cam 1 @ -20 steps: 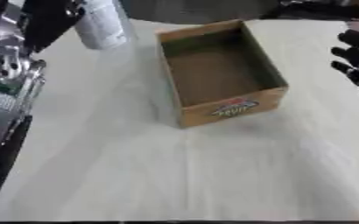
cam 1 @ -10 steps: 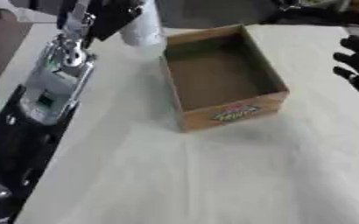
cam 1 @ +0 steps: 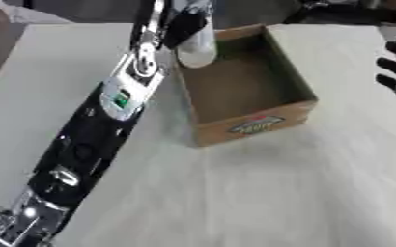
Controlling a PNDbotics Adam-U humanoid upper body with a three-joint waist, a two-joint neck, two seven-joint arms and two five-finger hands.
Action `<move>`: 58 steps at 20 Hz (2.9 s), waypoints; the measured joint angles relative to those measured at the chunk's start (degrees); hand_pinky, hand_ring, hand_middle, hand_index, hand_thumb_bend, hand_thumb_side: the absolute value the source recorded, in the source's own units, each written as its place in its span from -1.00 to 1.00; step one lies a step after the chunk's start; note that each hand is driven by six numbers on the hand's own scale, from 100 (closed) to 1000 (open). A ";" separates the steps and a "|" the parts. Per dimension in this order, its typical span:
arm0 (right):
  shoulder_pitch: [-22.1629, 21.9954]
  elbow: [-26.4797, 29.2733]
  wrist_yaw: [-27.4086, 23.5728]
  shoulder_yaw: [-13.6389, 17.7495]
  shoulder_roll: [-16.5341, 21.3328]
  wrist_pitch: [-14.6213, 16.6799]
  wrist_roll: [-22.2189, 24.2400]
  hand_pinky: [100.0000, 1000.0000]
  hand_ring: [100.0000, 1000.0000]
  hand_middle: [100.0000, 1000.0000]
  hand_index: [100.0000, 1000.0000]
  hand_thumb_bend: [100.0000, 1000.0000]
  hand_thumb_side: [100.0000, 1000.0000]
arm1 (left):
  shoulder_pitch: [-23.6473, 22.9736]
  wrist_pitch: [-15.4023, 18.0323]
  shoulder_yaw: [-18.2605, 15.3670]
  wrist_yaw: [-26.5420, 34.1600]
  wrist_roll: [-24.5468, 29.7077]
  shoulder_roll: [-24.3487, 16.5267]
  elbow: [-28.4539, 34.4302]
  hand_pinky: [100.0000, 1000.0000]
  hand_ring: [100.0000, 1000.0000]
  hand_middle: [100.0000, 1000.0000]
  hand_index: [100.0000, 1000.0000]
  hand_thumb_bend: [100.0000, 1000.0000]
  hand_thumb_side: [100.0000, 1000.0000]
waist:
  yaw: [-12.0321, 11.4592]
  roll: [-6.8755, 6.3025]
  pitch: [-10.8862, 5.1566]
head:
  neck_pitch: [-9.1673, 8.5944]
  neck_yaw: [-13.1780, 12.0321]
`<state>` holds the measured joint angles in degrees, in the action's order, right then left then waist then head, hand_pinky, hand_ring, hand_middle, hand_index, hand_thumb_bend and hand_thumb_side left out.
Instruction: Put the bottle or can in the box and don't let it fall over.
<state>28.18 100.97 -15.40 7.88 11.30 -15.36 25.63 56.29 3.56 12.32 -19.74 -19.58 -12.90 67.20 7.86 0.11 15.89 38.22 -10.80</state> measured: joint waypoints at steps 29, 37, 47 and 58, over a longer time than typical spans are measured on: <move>-0.56 0.53 -0.05 -0.06 1.05 -0.27 -0.49 1.00 1.00 1.00 0.85 -0.57 -0.45 | -5.13 -10.17 -1.54 0.66 26.03 -2.66 6.22 1.00 1.00 0.96 0.77 -1.00 0.27 | -2.37 -1.56 -0.32 | 1.42 0.88; -1.07 0.53 -0.05 0.83 2.18 -0.08 -1.47 1.00 1.00 1.00 0.85 -0.57 -0.45 | -16.47 -13.94 -3.71 8.15 25.73 -5.33 22.70 1.00 1.00 1.00 0.77 -1.00 0.27 | -4.07 -2.11 -0.65 | 1.87 2.77; -2.14 0.53 -0.05 1.80 3.76 0.03 -2.78 1.00 1.00 1.00 0.85 -0.58 -0.45 | -35.50 -12.94 -9.38 24.40 20.91 -10.62 44.55 1.00 1.00 1.00 0.86 -1.00 0.27 | -6.34 -2.52 -1.48 | 2.51 5.45; -2.62 0.53 -0.05 2.33 4.57 0.49 -3.30 1.00 1.00 1.00 0.85 -0.57 -0.45 | -45.27 -4.09 -14.34 34.48 10.73 -11.89 46.20 1.00 1.00 1.00 0.88 -1.00 0.27 | -7.39 -2.40 -1.72 | 2.78 6.26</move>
